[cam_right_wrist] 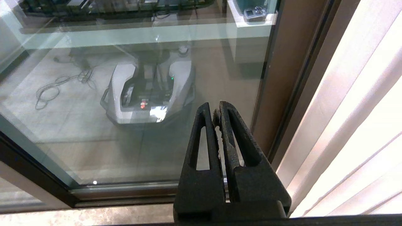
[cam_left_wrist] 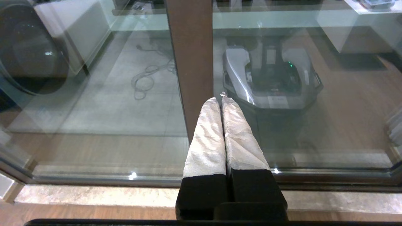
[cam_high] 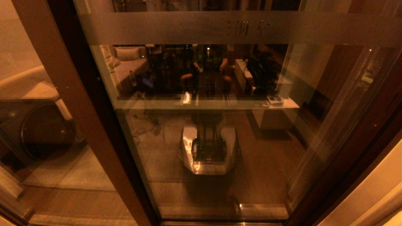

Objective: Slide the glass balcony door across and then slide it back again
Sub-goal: Open the slid door

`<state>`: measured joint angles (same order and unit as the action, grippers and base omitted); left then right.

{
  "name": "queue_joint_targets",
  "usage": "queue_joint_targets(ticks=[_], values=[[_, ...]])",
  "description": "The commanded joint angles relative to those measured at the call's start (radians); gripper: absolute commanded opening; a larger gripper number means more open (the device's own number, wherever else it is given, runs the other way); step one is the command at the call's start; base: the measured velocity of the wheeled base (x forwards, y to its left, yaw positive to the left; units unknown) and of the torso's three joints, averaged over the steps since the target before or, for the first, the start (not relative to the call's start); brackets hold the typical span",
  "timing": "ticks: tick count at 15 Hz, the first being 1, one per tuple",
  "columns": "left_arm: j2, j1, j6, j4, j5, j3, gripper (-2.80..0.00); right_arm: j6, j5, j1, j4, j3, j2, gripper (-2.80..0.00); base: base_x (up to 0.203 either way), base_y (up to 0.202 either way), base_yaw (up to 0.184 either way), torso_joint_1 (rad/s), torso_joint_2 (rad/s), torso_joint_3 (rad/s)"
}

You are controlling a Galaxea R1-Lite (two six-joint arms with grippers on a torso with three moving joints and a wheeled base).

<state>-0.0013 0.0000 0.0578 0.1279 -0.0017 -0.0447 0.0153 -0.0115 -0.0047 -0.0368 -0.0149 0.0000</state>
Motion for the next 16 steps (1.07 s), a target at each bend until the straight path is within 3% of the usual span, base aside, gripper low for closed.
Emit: queue_joint_targets(ticks=[1,13,16], values=[[0.0,0.0,0.001,0.001,0.0,0.0,-2.8,-0.002,-0.001,0.0,0.0,0.0,0.001,-2.8,0.0,0.0,0.0,0.0,0.0,0.0],[0.0,0.0,-0.001,0.001,0.0,0.0,-2.8,-0.014,-0.019,0.0,0.048,-0.005,0.0,-2.8,0.0,0.0,0.0,0.0,0.0,0.0],[0.0,0.0,0.001,0.001,0.0,0.0,-2.8,0.008,-0.009,0.002,-0.017,-0.26,0.064,-2.8,0.0,0.0,0.0,0.0,0.0,0.0]])
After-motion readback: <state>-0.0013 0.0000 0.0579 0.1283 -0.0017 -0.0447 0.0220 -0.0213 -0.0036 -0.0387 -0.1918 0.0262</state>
